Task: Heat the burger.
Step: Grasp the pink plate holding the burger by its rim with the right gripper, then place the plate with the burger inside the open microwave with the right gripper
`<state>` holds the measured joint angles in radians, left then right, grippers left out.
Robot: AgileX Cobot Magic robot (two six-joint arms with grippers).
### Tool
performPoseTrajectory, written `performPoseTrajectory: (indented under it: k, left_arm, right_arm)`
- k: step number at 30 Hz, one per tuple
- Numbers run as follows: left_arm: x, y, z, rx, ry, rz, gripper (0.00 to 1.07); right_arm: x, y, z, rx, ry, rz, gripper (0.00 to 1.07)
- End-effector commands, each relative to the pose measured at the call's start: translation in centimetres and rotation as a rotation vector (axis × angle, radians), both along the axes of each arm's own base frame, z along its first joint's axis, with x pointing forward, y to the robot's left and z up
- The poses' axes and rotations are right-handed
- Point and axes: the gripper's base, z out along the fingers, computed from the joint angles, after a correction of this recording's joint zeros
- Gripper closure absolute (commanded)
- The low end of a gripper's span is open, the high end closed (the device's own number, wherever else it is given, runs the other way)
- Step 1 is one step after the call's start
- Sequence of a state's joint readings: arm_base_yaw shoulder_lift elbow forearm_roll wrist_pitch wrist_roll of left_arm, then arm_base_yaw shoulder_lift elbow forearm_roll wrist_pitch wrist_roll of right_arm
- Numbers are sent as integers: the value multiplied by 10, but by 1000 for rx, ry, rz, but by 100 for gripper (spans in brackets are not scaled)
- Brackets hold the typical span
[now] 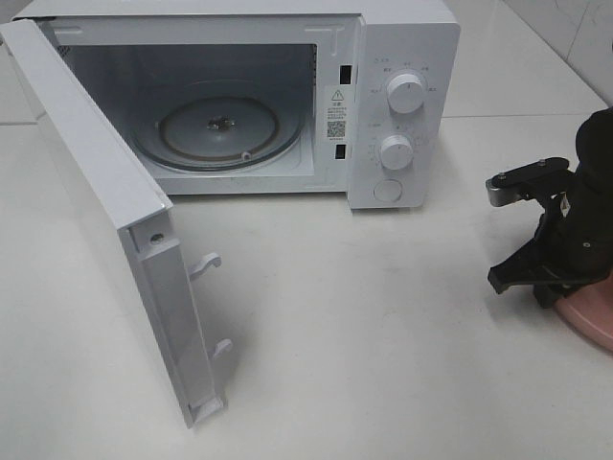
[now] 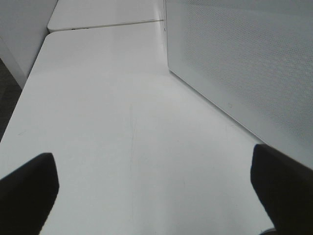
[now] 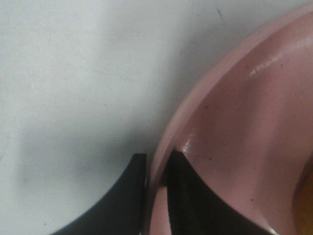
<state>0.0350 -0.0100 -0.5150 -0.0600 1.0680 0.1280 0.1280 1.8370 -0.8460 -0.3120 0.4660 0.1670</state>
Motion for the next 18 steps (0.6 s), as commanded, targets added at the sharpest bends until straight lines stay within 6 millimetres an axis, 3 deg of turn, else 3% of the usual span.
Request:
performPoseTrajectory:
  k: [1,18]
  left_arm:
    - [-3,0,0,-7,-18,0,7]
    - [-3,0,0,-7,-18,0,7]
  right_arm:
    - [-6,4,6,-51,31,7,107]
    - [-24,28,36,-255,31,82,107]
